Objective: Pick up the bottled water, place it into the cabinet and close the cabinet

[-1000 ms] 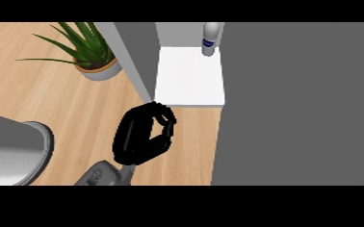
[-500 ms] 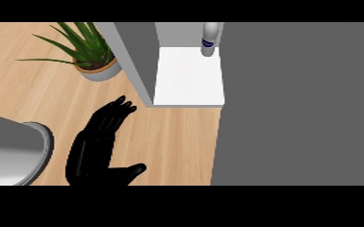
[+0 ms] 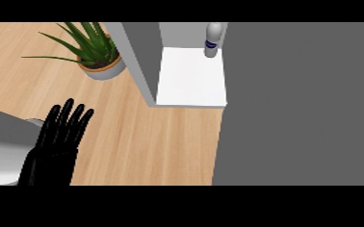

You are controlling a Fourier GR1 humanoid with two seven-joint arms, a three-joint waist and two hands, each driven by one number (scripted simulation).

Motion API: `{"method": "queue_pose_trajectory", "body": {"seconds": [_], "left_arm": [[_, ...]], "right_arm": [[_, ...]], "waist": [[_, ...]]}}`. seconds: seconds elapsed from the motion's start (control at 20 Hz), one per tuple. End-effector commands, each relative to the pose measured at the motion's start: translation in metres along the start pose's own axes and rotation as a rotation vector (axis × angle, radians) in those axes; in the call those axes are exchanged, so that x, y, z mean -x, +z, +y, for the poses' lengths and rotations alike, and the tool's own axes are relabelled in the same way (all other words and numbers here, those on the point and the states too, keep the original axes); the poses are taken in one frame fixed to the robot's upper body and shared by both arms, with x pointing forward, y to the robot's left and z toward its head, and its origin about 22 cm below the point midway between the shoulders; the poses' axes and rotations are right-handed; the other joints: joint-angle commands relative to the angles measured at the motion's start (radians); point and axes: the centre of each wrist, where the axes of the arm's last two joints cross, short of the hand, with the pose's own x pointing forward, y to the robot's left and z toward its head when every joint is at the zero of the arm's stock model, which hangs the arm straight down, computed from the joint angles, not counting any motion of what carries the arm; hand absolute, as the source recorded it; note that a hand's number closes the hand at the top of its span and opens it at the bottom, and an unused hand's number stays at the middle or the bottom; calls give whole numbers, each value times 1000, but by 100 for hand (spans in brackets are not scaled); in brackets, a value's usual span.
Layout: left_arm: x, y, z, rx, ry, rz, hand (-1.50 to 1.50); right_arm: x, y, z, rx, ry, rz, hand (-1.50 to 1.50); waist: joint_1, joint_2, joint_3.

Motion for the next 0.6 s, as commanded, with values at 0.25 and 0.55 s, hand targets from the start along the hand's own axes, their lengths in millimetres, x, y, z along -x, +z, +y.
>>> {"method": "queue_pose_trajectory", "body": {"seconds": [0.25, 0.55], "left_arm": [[-28, 18, 27, -13, -6, 9, -150], [-43, 20, 41, 34, -6, 13, -150]], "right_arm": [[-37, -23, 19, -102, 70, -46, 150], [-19, -39, 27, -90, -64, -118, 150]], "waist": [[36, 8, -7], [84, 25, -5]]}}
